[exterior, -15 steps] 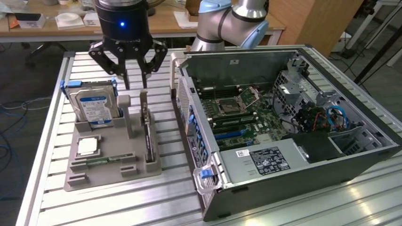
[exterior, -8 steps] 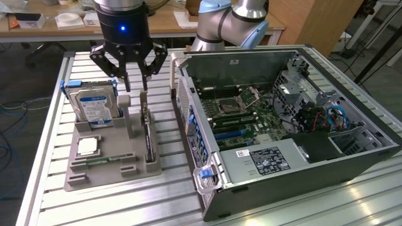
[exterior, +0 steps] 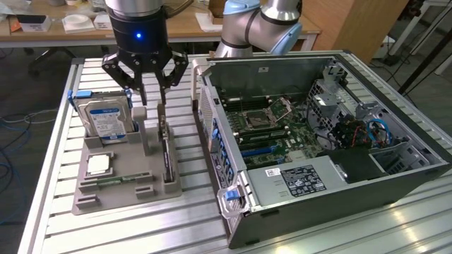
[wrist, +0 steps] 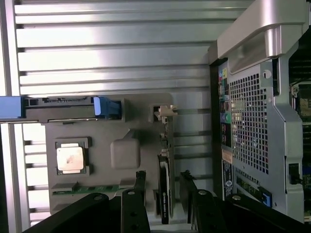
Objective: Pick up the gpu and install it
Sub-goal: 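Pick up the gpu and move the gpu toward the slot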
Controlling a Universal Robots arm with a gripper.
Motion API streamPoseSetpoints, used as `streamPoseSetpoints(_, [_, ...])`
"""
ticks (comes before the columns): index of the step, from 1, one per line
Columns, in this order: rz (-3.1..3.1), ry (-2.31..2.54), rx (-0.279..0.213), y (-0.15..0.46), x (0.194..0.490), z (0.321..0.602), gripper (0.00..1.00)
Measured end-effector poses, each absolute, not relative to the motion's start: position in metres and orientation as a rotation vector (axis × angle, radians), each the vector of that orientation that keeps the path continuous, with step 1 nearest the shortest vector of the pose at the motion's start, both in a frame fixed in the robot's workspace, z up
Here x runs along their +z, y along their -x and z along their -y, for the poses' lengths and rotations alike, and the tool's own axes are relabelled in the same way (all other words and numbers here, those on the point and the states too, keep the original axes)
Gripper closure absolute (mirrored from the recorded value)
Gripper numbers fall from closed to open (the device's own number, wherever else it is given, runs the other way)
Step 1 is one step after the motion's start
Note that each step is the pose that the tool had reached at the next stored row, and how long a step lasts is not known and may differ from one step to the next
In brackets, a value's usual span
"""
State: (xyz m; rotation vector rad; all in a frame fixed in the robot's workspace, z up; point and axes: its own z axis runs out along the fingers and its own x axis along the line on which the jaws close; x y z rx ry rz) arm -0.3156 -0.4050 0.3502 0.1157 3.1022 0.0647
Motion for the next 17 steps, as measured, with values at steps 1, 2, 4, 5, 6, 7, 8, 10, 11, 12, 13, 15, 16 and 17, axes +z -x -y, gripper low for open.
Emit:
streamPoseSetpoints(1, [-3.102,-0.116,0.065,0.316,0.348,0.405,0.58])
streamPoseSetpoints(2, [-3.102,-0.116,0.065,0.316,0.347,0.405,0.58])
streamPoseSetpoints(4, [-3.102,-0.116,0.065,0.316,0.343,0.406,0.58])
streamPoseSetpoints(5, [-3.102,-0.116,0.065,0.316,0.341,0.407,0.58])
streamPoseSetpoints(6, [-3.102,-0.116,0.065,0.316,0.339,0.409,0.58])
streamPoseSetpoints(7, [-3.102,-0.116,0.065,0.316,0.337,0.410,0.58])
streamPoseSetpoints(8, [-3.102,-0.116,0.065,0.316,0.336,0.411,0.58])
streamPoseSetpoints(10, [-3.102,-0.116,0.065,0.316,0.332,0.414,0.58])
streamPoseSetpoints(11, [-3.102,-0.116,0.065,0.316,0.330,0.415,0.58])
streamPoseSetpoints(12, [-3.102,-0.116,0.065,0.316,0.329,0.417,0.58])
streamPoseSetpoints(13, [-3.102,-0.116,0.065,0.316,0.327,0.418,0.58])
streamPoseSetpoints(15, [-3.102,-0.116,0.065,0.316,0.323,0.421,0.58])
streamPoseSetpoints(16, [-3.102,-0.116,0.065,0.316,0.321,0.422,0.58])
streamPoseSetpoints(17, [-3.102,-0.116,0.065,0.316,0.319,0.424,0.58])
